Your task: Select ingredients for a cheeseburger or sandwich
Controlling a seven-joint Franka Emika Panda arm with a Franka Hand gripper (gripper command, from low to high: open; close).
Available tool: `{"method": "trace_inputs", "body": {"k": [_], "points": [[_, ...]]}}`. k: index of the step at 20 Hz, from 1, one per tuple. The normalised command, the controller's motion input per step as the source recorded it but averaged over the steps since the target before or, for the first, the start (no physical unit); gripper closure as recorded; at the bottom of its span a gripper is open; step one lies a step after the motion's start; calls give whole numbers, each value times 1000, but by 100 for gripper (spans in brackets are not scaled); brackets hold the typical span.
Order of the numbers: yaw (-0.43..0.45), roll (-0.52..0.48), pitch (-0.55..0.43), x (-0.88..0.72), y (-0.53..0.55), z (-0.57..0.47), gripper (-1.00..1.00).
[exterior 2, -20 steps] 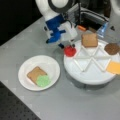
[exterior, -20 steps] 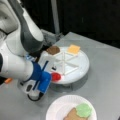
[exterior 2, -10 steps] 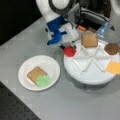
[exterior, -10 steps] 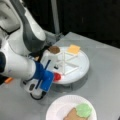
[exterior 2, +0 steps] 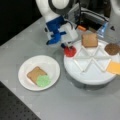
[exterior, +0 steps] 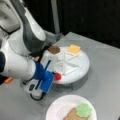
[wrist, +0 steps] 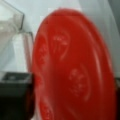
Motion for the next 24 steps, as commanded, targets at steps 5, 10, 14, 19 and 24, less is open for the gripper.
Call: {"method": "trace_inputs", "body": {"k": [5, 10, 14, 19, 24], "points": [[44, 151, -20, 67, 25, -68, 100], [-4, 111, 10, 25, -21, -74, 100], [-35, 89, 102, -59, -65, 177, 100], [-26, 40, 174, -94, -141, 466, 100], [8, -48, 172, 69, -187, 394, 100]]}}
